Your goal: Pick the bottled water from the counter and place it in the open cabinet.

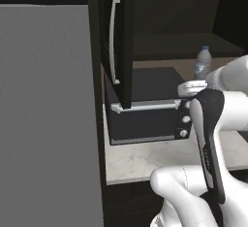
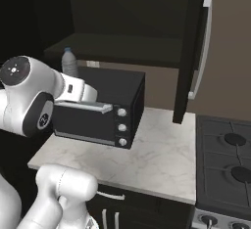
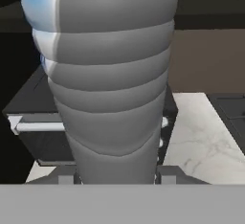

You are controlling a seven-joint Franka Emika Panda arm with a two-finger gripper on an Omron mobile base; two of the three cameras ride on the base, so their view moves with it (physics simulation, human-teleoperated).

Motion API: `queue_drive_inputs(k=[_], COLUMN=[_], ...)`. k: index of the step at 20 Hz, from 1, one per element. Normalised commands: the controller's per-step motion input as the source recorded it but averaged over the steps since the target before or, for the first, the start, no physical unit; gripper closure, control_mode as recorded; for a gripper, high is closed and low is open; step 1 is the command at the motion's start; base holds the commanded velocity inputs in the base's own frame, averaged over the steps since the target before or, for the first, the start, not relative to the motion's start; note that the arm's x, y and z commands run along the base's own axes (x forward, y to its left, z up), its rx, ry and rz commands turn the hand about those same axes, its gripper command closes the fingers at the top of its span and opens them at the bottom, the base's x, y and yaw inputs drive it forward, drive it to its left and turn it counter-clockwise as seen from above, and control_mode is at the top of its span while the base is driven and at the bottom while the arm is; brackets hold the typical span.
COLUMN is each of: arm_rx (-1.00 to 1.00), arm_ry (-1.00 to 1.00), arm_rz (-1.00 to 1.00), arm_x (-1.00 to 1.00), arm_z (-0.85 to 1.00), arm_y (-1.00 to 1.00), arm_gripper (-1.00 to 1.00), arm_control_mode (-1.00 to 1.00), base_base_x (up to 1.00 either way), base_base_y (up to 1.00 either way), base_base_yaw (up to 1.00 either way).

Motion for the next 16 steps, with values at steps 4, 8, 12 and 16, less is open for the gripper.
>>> queue_drive_inputs(k=[4, 8, 12, 16], arm_rx=[0.00, 0.00, 0.06, 0.03], arm_ry=[-0.01, 0.00, -0.02, -0.04], arm_rz=[-0.12, -0.08, -0.03, 0.00], arm_x=[0.04, 0.01, 0.32, 0.38], arm_z=[0.33, 0.49, 0.19, 0.24], arm_y=[0.00, 0.00, -0.01, 0.00], arm_gripper=[1.00, 1.00, 1.00, 1.00], arm_control_mode=[-1.00, -1.00, -1.00, -1.00], base_base_x=[0.00, 0.00, 0.00, 0.00], base_base_y=[0.00, 0.00, 0.00, 0.00], base_base_yaw=[0.00, 0.00, 0.00, 0.00])
